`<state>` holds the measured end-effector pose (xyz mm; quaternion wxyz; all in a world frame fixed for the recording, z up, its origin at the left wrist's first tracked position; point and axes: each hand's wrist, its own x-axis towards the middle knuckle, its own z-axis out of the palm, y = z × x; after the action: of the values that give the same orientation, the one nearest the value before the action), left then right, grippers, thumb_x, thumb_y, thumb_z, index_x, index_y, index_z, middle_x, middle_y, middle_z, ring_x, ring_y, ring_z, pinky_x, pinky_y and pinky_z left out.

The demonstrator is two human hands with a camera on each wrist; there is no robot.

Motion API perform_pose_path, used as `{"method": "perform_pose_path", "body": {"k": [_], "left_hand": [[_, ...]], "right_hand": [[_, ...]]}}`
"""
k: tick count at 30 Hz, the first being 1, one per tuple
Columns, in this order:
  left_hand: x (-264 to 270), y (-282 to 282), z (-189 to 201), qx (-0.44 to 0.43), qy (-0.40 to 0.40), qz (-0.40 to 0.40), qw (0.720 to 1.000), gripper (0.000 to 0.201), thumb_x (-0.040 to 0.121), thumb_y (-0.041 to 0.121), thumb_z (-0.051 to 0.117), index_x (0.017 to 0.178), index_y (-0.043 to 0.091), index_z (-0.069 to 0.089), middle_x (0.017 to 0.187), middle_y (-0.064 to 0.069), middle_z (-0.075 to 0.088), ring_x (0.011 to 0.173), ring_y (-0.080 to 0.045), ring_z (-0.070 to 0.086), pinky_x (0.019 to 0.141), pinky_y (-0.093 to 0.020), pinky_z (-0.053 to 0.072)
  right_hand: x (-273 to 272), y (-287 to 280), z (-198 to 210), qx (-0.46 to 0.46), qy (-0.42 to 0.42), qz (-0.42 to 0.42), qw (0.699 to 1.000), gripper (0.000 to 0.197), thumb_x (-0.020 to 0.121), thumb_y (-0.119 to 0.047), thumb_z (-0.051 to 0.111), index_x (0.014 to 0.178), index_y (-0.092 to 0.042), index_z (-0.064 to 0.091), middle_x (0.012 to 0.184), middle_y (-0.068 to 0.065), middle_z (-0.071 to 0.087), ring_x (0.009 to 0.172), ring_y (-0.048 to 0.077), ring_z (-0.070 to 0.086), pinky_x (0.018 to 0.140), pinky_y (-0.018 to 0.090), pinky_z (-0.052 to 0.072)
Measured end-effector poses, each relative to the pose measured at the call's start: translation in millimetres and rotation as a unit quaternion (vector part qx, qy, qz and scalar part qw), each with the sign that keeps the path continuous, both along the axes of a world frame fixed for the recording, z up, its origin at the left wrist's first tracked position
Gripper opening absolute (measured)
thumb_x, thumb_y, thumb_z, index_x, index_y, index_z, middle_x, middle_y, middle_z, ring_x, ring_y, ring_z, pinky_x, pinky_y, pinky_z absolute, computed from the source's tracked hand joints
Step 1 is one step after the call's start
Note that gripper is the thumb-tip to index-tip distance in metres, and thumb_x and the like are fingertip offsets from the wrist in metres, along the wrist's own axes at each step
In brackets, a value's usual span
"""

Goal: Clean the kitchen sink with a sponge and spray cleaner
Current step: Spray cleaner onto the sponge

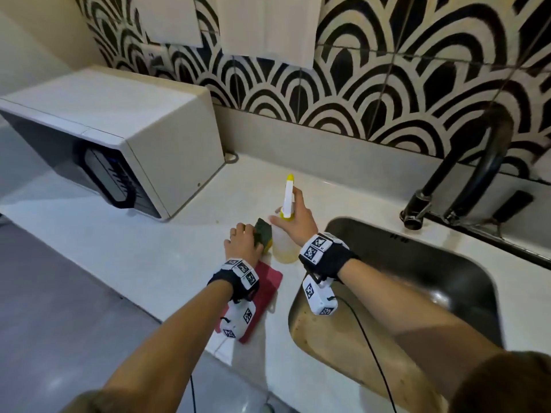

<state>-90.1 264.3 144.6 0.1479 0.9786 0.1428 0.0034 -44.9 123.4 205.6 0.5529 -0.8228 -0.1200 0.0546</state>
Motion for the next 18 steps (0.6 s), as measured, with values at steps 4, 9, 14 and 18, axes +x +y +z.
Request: {"method": "perform_pose_path", "body": {"k": [4, 9, 14, 18], "left_hand": [[15.1, 0.2, -6.1, -0.009, 0.002, -0.016, 1.000, 0.049, 0.087, 0.031, 0.054, 0.130, 0.012, 0.042, 0.133, -0.010, 0.040, 0.122, -0.029, 0.039, 0.095, -0.039, 0.040], [30.8, -4.4, -15.4, -0.017, 0.042, -0.022, 0.999, 0.065, 0.087, 0.049, 0.054, 0.138, 0.013, 0.032, 0.134, -0.012, 0.037, 0.124, -0.031, 0.037, 0.098, -0.040, 0.038], [44.0, -14.0, -20.4, 0.009, 0.080, 0.002, 0.997, 0.079, 0.083, 0.050, 0.060, 0.140, 0.009, 0.024, 0.135, -0.014, 0.034, 0.128, -0.031, 0.035, 0.100, -0.042, 0.038], [50.0, -20.4, -31.0, 0.024, 0.079, 0.021, 0.996, 0.080, 0.082, 0.050, 0.061, 0.139, 0.007, 0.024, 0.137, -0.013, 0.033, 0.127, -0.031, 0.036, 0.098, -0.043, 0.040]], "right_hand": [[-6.2, 5.2, -7.2, 0.026, -0.030, -0.031, 0.999, 0.059, 0.087, -0.016, 0.063, 0.136, -0.018, 0.030, 0.088, 0.011, 0.063, 0.074, 0.025, 0.059, 0.067, 0.028, 0.044], [-4.6, -7.5, -4.8, 0.015, -0.040, -0.070, 0.997, 0.050, 0.087, -0.016, 0.059, 0.132, -0.020, 0.037, 0.065, -0.002, 0.048, 0.056, 0.016, 0.045, 0.057, 0.027, 0.038], [-9.8, -34.3, 6.4, -0.028, -0.052, -0.113, 0.992, 0.040, 0.072, -0.026, 0.055, 0.111, -0.028, 0.045, 0.063, 0.005, 0.051, 0.058, 0.031, 0.052, 0.058, 0.039, 0.048], [-23.1, -62.3, 9.4, -0.086, -0.039, -0.134, 0.986, 0.036, 0.073, -0.020, 0.056, 0.107, -0.028, 0.047, 0.070, 0.008, 0.058, 0.064, 0.028, 0.056, 0.061, 0.036, 0.047]]}}
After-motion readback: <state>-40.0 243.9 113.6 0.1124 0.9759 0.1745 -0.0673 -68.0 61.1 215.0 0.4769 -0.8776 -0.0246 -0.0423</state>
